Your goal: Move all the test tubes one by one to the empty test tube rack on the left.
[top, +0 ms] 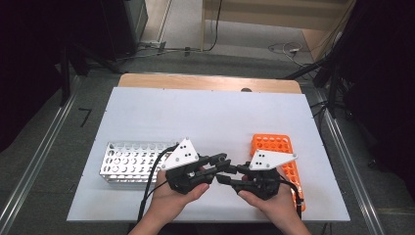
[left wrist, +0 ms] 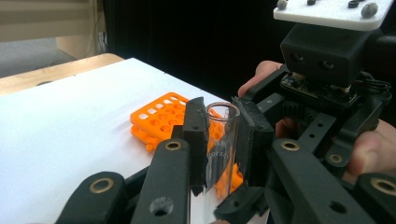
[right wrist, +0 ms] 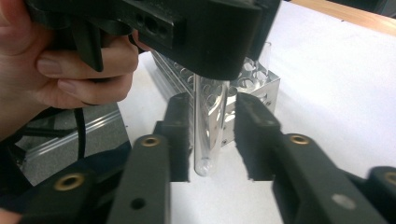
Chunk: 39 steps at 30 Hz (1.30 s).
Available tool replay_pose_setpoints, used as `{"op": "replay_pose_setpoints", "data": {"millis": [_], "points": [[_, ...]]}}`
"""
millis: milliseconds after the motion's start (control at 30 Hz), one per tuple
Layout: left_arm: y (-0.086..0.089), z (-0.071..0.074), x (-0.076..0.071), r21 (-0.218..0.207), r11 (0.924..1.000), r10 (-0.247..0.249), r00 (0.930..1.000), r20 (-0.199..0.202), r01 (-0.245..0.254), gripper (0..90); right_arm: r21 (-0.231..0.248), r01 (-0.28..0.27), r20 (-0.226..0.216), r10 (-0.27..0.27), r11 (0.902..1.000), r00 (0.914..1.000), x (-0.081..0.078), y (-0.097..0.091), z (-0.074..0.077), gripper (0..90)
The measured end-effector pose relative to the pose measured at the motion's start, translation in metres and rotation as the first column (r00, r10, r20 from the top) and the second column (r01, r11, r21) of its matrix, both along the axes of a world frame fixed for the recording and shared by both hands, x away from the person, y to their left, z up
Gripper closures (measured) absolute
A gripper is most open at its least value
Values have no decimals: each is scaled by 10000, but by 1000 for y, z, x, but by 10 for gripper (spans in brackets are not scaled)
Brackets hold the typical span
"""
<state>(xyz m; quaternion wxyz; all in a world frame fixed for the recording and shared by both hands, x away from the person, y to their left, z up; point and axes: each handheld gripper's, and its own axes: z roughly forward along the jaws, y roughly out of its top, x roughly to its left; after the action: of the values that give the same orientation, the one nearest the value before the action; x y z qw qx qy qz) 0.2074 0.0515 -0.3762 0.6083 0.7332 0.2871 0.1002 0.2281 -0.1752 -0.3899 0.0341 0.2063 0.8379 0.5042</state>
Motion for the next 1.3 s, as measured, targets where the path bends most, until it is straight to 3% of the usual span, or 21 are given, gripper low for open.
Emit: {"op": "replay_pose_setpoints", "data": {"millis": [567, 933, 1300], "points": [[27, 7, 6, -124, 9966, 816, 9963, 249, -814, 756, 136, 563, 178, -565, 9983, 9982, 4, -15, 12, 0], [51, 9, 13, -229, 9883, 1514, 9881, 282, -1508, 757, 257, 1127, 392, -1137, 9933, 9927, 8, -32, 17, 0], [81, 7, 24, -267, 9707, 2393, 9706, 241, -2387, 757, 137, 1646, 561, -1651, 9863, 9847, 14, -54, 17, 0]]}}
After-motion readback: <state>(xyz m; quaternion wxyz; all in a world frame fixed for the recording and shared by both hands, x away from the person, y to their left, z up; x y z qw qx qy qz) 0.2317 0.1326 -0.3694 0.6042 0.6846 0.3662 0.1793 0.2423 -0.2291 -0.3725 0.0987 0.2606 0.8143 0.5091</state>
